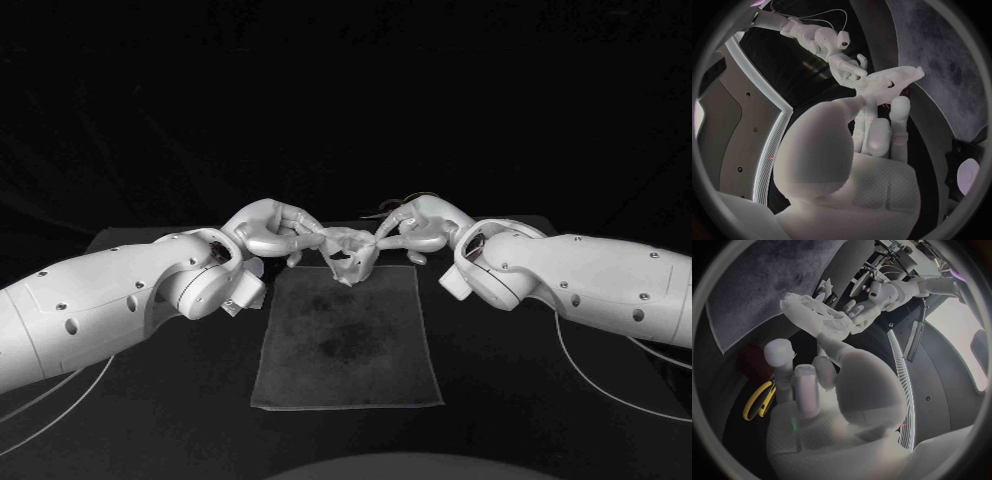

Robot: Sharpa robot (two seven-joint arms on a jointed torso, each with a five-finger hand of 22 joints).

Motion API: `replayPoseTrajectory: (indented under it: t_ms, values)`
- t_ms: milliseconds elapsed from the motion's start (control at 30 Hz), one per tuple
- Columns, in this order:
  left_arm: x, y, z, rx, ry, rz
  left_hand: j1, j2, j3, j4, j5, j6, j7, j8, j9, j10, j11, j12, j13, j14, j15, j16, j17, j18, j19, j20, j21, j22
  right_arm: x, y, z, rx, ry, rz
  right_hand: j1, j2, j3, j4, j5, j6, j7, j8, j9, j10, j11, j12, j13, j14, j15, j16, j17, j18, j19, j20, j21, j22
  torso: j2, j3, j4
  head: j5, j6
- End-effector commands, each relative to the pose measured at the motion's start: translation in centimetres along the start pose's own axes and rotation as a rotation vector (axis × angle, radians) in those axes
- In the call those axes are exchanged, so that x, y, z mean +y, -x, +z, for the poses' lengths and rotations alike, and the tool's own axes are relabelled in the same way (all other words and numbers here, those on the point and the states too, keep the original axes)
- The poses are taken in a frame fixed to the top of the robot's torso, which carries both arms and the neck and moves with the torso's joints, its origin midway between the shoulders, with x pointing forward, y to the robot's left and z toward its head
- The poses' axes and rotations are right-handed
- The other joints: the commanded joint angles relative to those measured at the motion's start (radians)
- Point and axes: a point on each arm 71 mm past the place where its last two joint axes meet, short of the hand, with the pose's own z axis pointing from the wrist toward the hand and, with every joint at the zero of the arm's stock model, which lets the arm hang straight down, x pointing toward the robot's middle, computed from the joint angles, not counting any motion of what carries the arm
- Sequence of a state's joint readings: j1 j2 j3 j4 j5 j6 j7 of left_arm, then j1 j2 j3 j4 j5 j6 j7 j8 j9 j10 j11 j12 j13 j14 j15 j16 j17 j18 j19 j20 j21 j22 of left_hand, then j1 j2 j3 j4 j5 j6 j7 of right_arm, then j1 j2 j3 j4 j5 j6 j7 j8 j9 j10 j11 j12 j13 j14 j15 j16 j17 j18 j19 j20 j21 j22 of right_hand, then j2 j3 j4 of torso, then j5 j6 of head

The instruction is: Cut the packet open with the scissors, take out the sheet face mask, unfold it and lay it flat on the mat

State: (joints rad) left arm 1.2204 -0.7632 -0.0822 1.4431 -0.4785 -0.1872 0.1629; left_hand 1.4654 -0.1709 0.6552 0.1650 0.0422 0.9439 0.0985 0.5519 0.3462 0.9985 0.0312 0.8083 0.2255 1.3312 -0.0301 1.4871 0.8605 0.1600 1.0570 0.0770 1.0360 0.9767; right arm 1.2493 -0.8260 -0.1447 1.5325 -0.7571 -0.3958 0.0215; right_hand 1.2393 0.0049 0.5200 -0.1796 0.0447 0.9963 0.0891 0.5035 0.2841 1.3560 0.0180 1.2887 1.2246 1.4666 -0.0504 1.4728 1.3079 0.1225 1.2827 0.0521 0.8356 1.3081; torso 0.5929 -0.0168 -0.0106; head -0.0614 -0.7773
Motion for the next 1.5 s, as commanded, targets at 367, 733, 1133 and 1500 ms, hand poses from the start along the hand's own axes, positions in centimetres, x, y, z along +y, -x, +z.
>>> replayPoseTrajectory:
  t_ms: [367, 733, 1133, 1500]
  values:
    - [0.2, 1.2, 0.0, -0.099, 0.006, 0.015, -0.015, -0.003, 0.005, -0.010, 0.007, 0.002, 0.003, 0.010, 0.055, 0.003, -0.003, 0.008, 0.004, 0.019, 0.000, 0.010, 0.027, -0.006, 0.027, 0.000, 0.023, 0.021, 1.4, 2.1, -0.2, -0.053, -0.034, -0.132, -0.011, -0.001, 0.008, -0.007, 0.004, 0.004, -0.009, 0.012, 0.045, 0.026, -0.016, 0.008, 0.010, 0.059, -0.010, 0.005, 0.073, 0.008, 0.016, -0.001, 0.019, 0.033, 0.000, 0.0011, -0.0003, 0.000, 0.007]
    - [0.5, 1.3, 0.1, -0.132, 0.029, -0.004, -0.018, -0.005, 0.006, -0.012, 0.007, 0.002, 0.003, 0.011, 0.057, 0.005, -0.003, 0.008, 0.005, 0.023, 0.000, 0.012, 0.036, -0.007, 0.032, -0.001, 0.028, 0.026, 2.5, 3.2, -0.1, -0.087, -0.024, -0.164, -0.013, -0.003, 0.012, -0.010, 0.004, 0.005, -0.010, 0.015, 0.046, 0.031, -0.017, 0.013, 0.015, 0.060, -0.011, 0.006, 0.075, 0.006, 0.021, -0.002, 0.029, 0.036, 0.001, 0.0007, 0.0001, -0.001, 0.011]
    - [0.7, 1.1, 0.0, -0.139, 0.056, -0.029, -0.021, -0.007, 0.007, -0.013, 0.007, 0.002, 0.003, 0.012, 0.058, 0.006, -0.003, 0.008, 0.005, 0.025, -0.001, 0.013, 0.038, -0.007, 0.034, -0.001, 0.029, 0.028, 2.9, 3.5, -0.2, -0.121, -0.014, -0.179, -0.015, -0.003, 0.016, -0.012, 0.004, 0.006, -0.011, 0.018, 0.047, 0.034, -0.017, 0.015, 0.019, 0.061, -0.012, 0.007, 0.077, 0.005, 0.023, -0.003, 0.034, 0.038, 0.001, 0.0003, -0.0001, -0.002, 0.011]
    - [1.6, 0.8, 0.0, -0.150, 0.098, -0.071, -0.026, -0.009, 0.007, -0.014, 0.007, 0.001, 0.003, 0.012, 0.059, 0.007, -0.004, 0.008, 0.005, 0.026, -0.001, 0.013, 0.041, -0.007, 0.035, -0.001, 0.030, 0.029, 3.0, 3.8, -0.4, -0.144, -0.012, -0.186, -0.016, -0.004, 0.019, -0.014, 0.004, 0.007, -0.011, 0.019, 0.048, 0.037, -0.018, 0.018, 0.022, 0.063, -0.012, 0.009, 0.081, 0.004, 0.026, -0.003, 0.039, 0.040, 0.001, 0.0010, 0.0000, -0.001, 0.011]
